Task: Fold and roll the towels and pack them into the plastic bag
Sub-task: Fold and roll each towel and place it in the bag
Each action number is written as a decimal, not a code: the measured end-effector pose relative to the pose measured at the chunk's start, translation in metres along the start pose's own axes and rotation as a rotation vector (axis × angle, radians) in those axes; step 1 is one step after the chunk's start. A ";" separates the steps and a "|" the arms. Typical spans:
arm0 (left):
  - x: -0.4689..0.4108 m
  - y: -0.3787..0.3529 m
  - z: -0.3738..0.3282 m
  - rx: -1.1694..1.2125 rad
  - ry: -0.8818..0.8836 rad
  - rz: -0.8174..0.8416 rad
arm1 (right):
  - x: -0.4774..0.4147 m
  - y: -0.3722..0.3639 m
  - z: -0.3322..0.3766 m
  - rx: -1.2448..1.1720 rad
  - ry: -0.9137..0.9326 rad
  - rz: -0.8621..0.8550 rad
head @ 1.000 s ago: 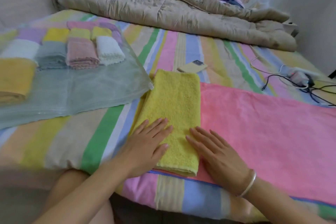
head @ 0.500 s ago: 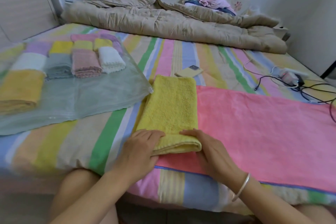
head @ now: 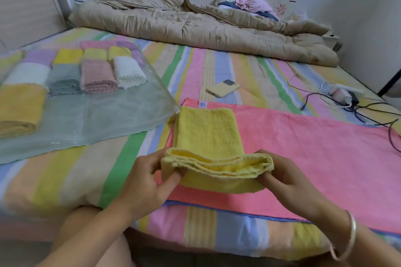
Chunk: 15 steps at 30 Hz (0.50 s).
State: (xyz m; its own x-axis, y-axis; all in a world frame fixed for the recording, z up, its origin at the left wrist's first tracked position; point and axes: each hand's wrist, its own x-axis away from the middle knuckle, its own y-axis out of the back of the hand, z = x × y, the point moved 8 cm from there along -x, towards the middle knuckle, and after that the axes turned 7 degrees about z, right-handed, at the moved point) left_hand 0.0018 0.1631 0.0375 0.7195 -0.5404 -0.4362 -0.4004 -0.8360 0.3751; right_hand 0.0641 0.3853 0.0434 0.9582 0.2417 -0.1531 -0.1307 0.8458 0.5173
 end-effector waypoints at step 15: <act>-0.036 -0.015 0.119 -0.414 0.724 -0.077 | -0.043 -0.009 -0.115 -0.107 -0.566 -0.307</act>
State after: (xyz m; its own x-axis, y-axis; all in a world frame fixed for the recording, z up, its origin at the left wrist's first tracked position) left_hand -0.0858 0.1841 -0.0502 0.9796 -0.1699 0.1071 -0.1958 -0.6892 0.6976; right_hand -0.0047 0.4218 -0.0515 0.9381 -0.2814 0.2020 0.1732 0.8861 0.4299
